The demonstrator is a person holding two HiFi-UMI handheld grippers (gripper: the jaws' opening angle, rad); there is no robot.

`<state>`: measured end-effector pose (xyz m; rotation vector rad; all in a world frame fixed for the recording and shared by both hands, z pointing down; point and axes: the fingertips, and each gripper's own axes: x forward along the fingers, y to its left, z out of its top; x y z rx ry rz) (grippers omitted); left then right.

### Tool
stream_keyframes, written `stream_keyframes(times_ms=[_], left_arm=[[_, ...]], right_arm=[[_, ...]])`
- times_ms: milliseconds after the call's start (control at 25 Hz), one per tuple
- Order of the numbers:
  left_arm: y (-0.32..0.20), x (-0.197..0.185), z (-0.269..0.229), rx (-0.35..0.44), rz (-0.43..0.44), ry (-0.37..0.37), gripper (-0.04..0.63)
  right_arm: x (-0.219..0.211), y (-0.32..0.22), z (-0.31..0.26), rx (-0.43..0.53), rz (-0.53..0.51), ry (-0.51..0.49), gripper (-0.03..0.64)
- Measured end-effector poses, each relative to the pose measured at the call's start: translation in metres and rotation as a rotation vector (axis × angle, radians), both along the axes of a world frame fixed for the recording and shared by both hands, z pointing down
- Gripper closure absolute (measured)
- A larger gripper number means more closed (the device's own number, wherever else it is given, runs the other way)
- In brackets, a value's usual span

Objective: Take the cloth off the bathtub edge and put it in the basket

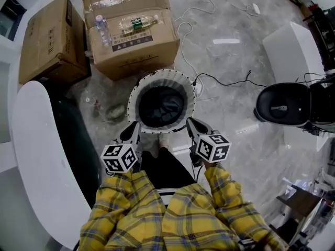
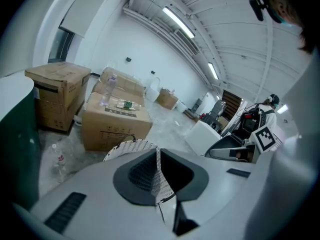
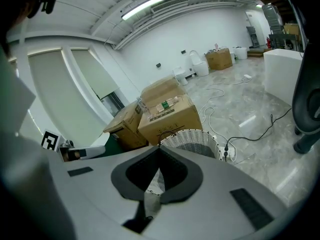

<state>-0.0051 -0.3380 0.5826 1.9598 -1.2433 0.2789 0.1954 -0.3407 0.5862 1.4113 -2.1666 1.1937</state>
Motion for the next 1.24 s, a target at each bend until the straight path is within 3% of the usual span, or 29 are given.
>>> stream_keyframes(times_ms=[640, 1240], left_arm=[[-0.004, -0.006, -0.013, 0.039, -0.026, -0.040, 0.557], [-0.001, -0.005, -0.008, 0.034, -0.039, -0.055, 0.557]], right_arm=[[-0.014, -0.005, -0.018, 0.047, -0.035, 0.002, 0.591], [0.002, -0.007, -0.011, 0.057, -0.022, 0.014, 0.591]])
